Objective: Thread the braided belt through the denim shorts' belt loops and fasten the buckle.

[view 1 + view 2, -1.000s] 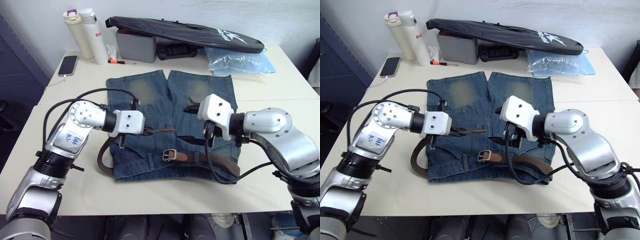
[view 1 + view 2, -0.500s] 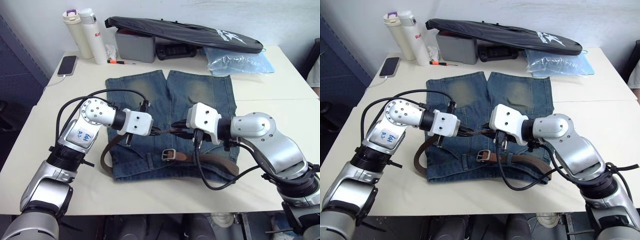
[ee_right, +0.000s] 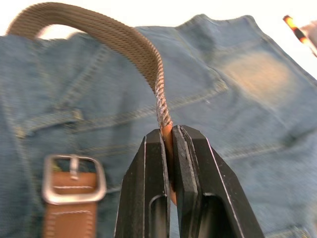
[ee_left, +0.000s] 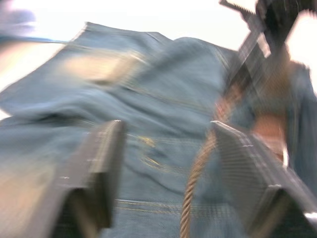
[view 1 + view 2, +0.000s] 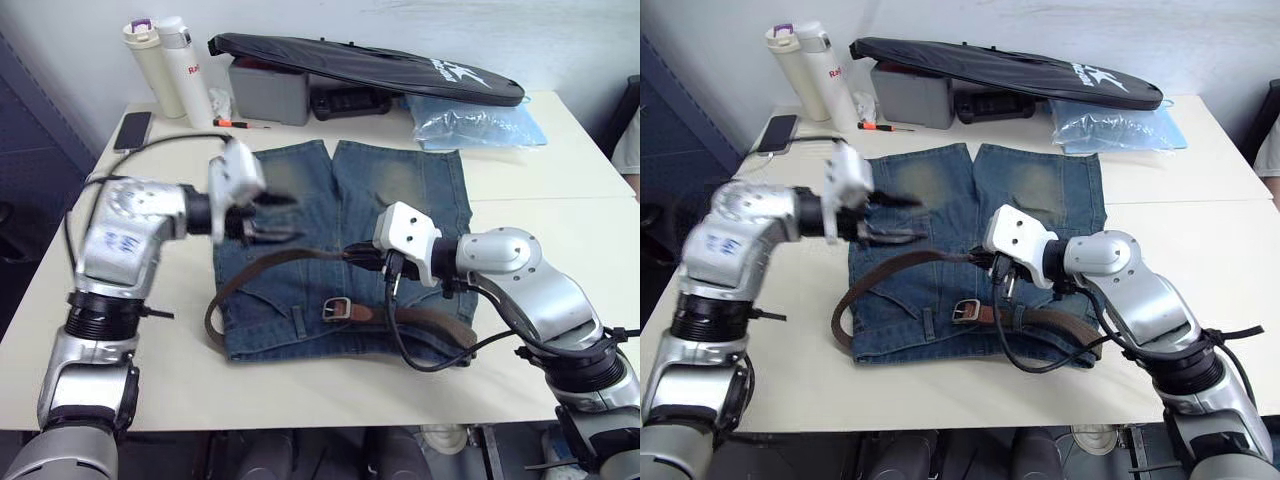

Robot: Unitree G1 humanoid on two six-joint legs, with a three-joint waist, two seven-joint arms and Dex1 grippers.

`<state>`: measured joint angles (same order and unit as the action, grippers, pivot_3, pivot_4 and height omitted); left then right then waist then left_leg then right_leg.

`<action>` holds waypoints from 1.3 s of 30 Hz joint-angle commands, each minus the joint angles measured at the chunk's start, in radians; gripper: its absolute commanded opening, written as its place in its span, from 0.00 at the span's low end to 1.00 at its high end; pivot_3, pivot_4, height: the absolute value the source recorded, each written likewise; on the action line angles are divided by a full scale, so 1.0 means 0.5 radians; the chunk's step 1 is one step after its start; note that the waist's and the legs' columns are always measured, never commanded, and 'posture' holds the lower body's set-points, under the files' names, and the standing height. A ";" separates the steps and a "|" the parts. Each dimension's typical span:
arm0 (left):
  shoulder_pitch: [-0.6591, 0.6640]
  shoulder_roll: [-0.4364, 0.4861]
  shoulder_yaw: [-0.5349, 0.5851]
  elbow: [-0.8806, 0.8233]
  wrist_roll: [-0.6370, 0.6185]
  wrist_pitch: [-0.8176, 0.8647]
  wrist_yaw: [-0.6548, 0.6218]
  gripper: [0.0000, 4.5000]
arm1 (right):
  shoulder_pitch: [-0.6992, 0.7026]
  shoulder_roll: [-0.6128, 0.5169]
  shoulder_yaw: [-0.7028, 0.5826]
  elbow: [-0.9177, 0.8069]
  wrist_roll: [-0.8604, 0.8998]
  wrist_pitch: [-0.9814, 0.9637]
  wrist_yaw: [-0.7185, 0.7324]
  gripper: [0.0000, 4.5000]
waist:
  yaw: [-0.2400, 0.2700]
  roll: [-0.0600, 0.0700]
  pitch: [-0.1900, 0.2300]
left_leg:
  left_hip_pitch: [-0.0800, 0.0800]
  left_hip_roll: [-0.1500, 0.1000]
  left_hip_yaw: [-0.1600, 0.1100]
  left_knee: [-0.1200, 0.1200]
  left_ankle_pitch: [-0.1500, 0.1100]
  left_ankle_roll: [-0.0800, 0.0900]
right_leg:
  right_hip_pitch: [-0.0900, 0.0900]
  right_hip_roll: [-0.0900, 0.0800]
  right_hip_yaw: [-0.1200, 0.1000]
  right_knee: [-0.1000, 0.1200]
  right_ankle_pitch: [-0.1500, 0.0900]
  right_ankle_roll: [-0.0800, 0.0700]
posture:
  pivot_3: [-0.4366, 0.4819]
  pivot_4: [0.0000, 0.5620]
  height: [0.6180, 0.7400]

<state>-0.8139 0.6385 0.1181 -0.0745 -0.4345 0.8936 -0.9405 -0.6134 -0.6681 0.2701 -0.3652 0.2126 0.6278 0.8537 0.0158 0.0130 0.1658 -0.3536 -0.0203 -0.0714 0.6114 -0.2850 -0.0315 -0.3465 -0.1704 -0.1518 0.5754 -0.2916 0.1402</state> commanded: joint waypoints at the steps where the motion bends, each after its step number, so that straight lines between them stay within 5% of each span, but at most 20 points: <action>1: -0.081 -0.025 0.445 -0.219 -0.467 0.887 0.178 0.99 | -0.073 0.047 -0.005 0.032 -0.056 -0.088 -0.029 0.00 | -0.014 0.000 0.000 | 0.000 0.000 0.000 0.000 0.000 0.000 | 0.000 0.000 0.001 0.000 0.000 0.000 | 0.48 0.27 1.00; 3: 0.005 -0.020 0.595 -0.346 -0.782 1.329 0.206 0.99 | -0.108 0.085 0.011 0.069 -0.076 -0.114 -0.031 0.00 | -0.035 0.000 0.000 | 0.002 0.000 0.001 -0.001 0.000 -0.001 | 0.001 0.000 0.003 0.000 0.000 0.000 | 0.48 0.27 1.00; 6: 0.333 0.070 0.603 -0.442 -1.514 1.442 0.412 0.99 | -0.147 0.133 0.026 0.098 -0.111 -0.171 -0.035 0.00 | -0.042 0.001 -0.001 | 0.005 0.000 0.004 -0.002 -0.001 -0.003 | 0.001 0.000 0.008 0.000 0.000 0.000 | 0.48 0.27 1.00; 10: 0.485 -0.150 0.617 -0.143 -1.990 1.442 1.335 0.99 | -0.163 0.163 0.034 0.123 -0.236 -0.443 -0.081 0.00 | -0.019 -0.006 0.003 | 0.009 0.005 0.007 0.002 -0.001 -0.008 | 0.002 0.011 0.033 0.003 0.000 0.000 | 0.48 0.27 1.00; 14: 0.670 -0.095 0.300 -0.014 -3.013 0.717 2.425 0.99 | -0.154 0.156 0.064 0.160 -0.387 -0.709 -0.102 0.00 | 0.008 -0.014 0.007 | 0.022 0.003 0.008 0.001 -0.001 -0.010 | 0.009 0.012 0.049 0.006 0.000 0.000 | 0.48 0.27 1.00; 18: 0.713 -0.548 0.359 -0.150 -3.075 0.310 3.123 0.99 | -0.114 0.160 0.050 0.138 -0.477 -0.900 -0.122 0.00 | 0.027 -0.015 0.007 | 0.027 0.000 0.013 0.001 -0.004 -0.010 | 0.009 0.011 0.066 0.006 0.000 0.001 | 0.48 0.27 1.00; 23: 0.663 -0.974 0.425 -0.335 -3.075 0.058 3.605 0.99 | -0.040 0.157 0.072 0.080 -0.560 -0.983 -0.117 0.00 | 0.025 -0.023 0.007 | 0.029 0.002 0.031 0.001 -0.006 -0.012 | 0.008 0.016 0.074 -0.001 0.002 0.004 | 0.48 0.27 1.00; 30: 0.581 -1.187 0.502 -0.412 -3.075 -0.113 3.991 0.99 | 0.019 0.174 0.092 0.061 -0.646 -1.055 -0.105 0.00 | 0.024 -0.024 0.008 | 0.037 0.011 0.047 0.002 -0.010 -0.020 | 0.009 0.028 0.088 -0.015 0.003 0.003 | 0.48 0.27 1.00; 33: 0.591 -1.219 0.504 -0.402 -3.075 -0.113 4.078 0.82 | 0.035 0.162 0.084 0.074 -0.696 -1.095 -0.118 0.00 | 0.026 -0.024 0.008 | 0.036 0.019 0.049 0.003 -0.012 -0.023 | 0.009 0.037 0.090 -0.018 0.005 0.000 | 0.48 0.27 1.00; 39: 0.618 -1.261 0.497 -0.382 -3.075 -0.122 4.170 0.24 | 0.057 0.157 0.072 0.099 -0.764 -1.193 -0.123 0.00 | 0.027 -0.024 0.008 | 0.037 0.027 0.052 0.003 -0.015 -0.027 | 0.008 0.045 0.090 -0.022 0.007 -0.003 | 0.48 0.27 1.00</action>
<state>-0.4982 0.0120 0.3654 -0.2365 -1.9587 0.8378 1.1357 -0.5845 -0.5852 0.3187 -0.2888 -0.1674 0.0573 0.7957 0.0295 0.0012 0.1698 -0.3354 -0.0068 -0.0454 0.6126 -0.2923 -0.0450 -0.3425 -0.1475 -0.1067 0.5635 -0.2882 0.1385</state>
